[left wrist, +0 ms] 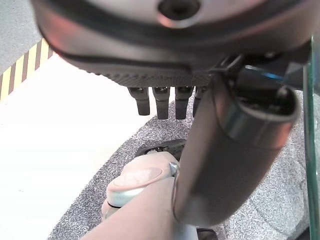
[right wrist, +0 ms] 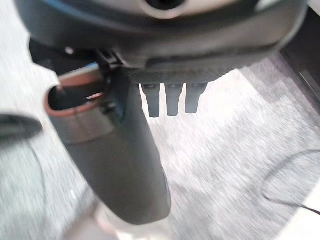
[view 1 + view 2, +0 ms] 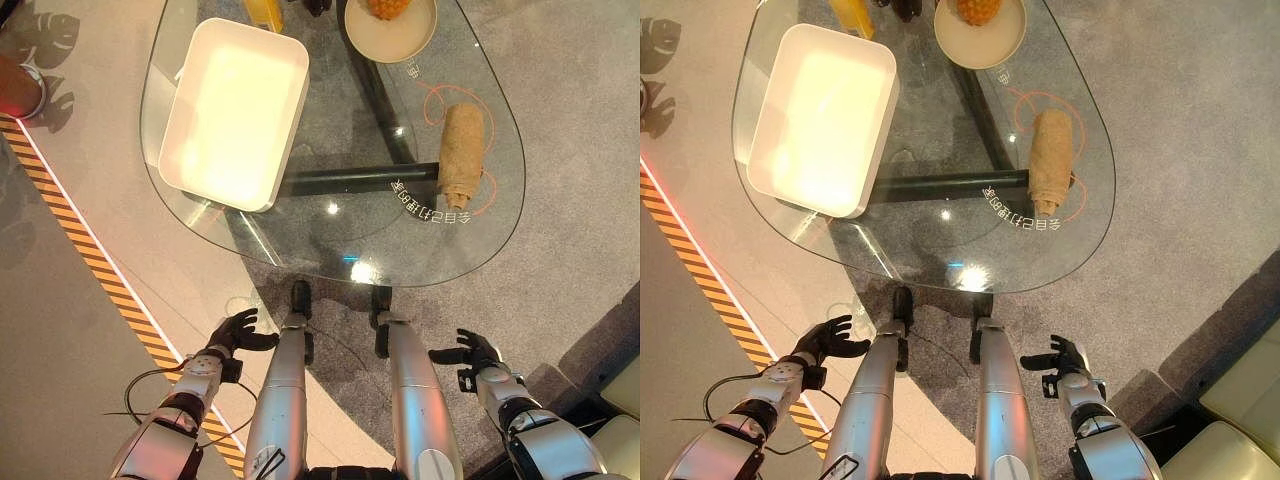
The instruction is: Wipe the table with a cloth and put it in the basket.
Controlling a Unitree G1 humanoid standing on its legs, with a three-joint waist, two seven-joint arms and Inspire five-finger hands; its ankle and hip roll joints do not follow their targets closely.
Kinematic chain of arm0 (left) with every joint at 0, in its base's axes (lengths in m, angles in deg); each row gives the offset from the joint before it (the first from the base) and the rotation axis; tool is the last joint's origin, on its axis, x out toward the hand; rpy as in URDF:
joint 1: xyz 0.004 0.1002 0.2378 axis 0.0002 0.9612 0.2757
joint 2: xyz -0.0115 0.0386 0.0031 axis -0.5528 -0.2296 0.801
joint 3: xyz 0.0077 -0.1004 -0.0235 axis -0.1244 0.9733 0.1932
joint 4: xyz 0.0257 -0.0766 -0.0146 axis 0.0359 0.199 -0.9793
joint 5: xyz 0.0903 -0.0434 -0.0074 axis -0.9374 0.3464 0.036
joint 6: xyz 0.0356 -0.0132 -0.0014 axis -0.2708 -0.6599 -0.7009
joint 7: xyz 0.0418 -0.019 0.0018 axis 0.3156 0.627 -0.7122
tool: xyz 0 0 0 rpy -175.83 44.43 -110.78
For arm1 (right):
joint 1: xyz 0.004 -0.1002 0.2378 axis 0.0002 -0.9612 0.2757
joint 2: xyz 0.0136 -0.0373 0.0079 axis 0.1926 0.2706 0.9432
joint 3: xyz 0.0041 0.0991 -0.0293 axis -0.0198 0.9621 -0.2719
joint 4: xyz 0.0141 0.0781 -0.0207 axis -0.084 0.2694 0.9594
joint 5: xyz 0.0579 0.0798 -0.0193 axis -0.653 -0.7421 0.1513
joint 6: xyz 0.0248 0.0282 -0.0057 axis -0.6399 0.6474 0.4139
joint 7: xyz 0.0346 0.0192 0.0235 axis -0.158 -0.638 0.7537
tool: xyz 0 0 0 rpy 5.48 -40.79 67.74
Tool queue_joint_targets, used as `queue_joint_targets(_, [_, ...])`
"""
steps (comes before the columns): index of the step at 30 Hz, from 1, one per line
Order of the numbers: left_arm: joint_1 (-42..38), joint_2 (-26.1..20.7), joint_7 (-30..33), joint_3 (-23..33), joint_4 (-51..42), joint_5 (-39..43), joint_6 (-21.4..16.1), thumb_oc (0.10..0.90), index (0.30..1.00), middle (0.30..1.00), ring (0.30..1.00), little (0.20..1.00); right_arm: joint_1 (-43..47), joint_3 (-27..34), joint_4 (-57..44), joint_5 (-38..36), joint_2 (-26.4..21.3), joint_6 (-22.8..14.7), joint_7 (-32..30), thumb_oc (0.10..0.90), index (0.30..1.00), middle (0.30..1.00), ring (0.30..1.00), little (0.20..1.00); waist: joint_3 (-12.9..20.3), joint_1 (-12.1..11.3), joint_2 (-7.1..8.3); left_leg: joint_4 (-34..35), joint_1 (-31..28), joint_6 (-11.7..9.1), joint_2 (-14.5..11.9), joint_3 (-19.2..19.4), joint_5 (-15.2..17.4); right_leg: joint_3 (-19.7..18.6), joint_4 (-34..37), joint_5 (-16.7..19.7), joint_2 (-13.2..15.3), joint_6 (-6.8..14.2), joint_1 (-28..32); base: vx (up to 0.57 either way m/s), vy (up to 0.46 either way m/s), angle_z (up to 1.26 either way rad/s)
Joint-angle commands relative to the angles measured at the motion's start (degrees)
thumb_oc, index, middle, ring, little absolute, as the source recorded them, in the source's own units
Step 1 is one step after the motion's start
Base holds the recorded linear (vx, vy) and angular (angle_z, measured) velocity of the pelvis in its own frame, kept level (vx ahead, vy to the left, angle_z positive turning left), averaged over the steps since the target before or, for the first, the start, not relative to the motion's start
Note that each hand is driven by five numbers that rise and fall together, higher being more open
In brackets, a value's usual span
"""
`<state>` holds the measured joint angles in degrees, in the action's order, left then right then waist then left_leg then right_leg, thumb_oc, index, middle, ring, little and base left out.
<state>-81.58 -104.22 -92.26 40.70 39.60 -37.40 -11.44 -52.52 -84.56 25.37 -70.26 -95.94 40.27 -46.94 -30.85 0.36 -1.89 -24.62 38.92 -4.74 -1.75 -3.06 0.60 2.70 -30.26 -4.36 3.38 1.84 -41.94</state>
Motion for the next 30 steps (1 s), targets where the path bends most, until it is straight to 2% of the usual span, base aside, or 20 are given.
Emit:
queue_joint_targets(1, [5.2, -0.9, -0.2, -0.2, 0.7, 0.8, -0.7, 0.800, 0.900, 0.900, 0.900, 0.900, -3.5, 3.5, -1.6, -4.6, -6.5, -4.4, -9.4, 0.800, 0.900, 0.900, 0.900, 0.900, 1.1, 0.3, 0.39, -5.4, 1.1, 2.5, 3.2, 2.7, 2.7, 1.6, -1.4, -2.1, -2.1, -1.2, 3.3, 0.04, -0.022, 0.01])
queue_joint_targets(4, [6.0, -1.5, -0.3, -0.1, 0.9, 1.3, -1.3, 0.800, 0.900, 0.900, 0.900, 0.900, -2.2, 7.2, -6.1, -6.9, -8.7, -9.7, -15.8, 0.800, 0.900, 0.900, 0.900, 0.900, 1.1, 0.3, 0.63, -5.7, 1.0, 2.8, 3.2, 2.9, 3.2, 1.7, -1.7, -2.1, -2.2, -1.1, 3.4, 0.01, -0.007, 0.00])
queue_joint_targets(7, [6.8, -1.7, 0.1, -0.4, 1.0, 1.4, -2.0, 0.800, 0.900, 0.900, 0.900, 0.900, -0.7, 9.1, -12.5, -8.1, -10.2, -11.9, -21.2, 0.800, 0.900, 0.900, 0.900, 0.900, 1.1, 0.4, 0.93, -5.4, 0.6, 3.0, 3.1, 2.9, 3.3, 1.7, -1.4, -1.9, -2.2, -1.1, 3.5, 0.00, 0.000, 0.00])
queue_joint_targets(13, [6.4, -1.7, -0.3, -0.7, 2.1, 1.6, -2.5, 0.800, 0.900, 0.900, 0.900, 0.900, 4.4, 10.6, -19.2, -9.2, -12.8, -15.2, -26.3, 0.800, 0.900, 0.900, 0.900, 0.900, 1.1, 0.2, 0.96, -5.2, 0.6, 3.3, 3.2, 2.9, 3.4, 2.0, -1.7, -1.8, -2.0, -1.1, 3.1, 0.00, 0.000, 0.00])
queue_joint_targets(21, [5.2, -1.2, 0.4, -2.2, 1.5, 2.7, -1.7, 0.800, 0.900, 0.900, 0.900, 0.900, 10.8, 9.4, -24.6, -10.9, -14.6, -16.7, -30.8, 0.800, 0.900, 0.900, 0.900, 0.900, 1.1, -0.2, 0.61, -5.0, 0.7, 3.4, 3.3, 2.8, 3.4, 2.1, -1.8, -1.9, -1.9, -1.1, 2.8, 0.00, 0.000, 0.00])
queue_joint_targets(24, [4.8, -1.1, 0.8, -2.7, 0.4, 2.8, -0.6, 0.800, 0.900, 0.900, 0.900, 0.900, 14.5, 7.0, -29.1, -8.8, -15.3, -15.6, -33.3, 0.800, 0.900, 0.900, 0.900, 0.900, 1.1, -0.4, 0.41, -4.4, 0.2, 3.2, 3.5, 2.8, 3.3, 2.1, -1.1, -1.9, -1.9, -1.1, 3.3, 0.00, 0.000, 0.00])
queue_joint_targets(30, [4.5, -0.4, 1.2, -3.2, 0.1, 2.9, 0.2, 0.800, 0.900, 0.900, 0.900, 0.900, 18.8, 3.9, -34.5, -6.1, -14.7, -13.7, -33.3, 0.800, 0.900, 0.900, 0.900, 0.900, 1.1, -0.4, 0.14, -3.5, -0.7, 3.1, 3.5, 2.9, 3.1, 1.9, -0.2, -2.1, -2.0, -1.2, 4.2, 0.00, 0.000, 0.00])
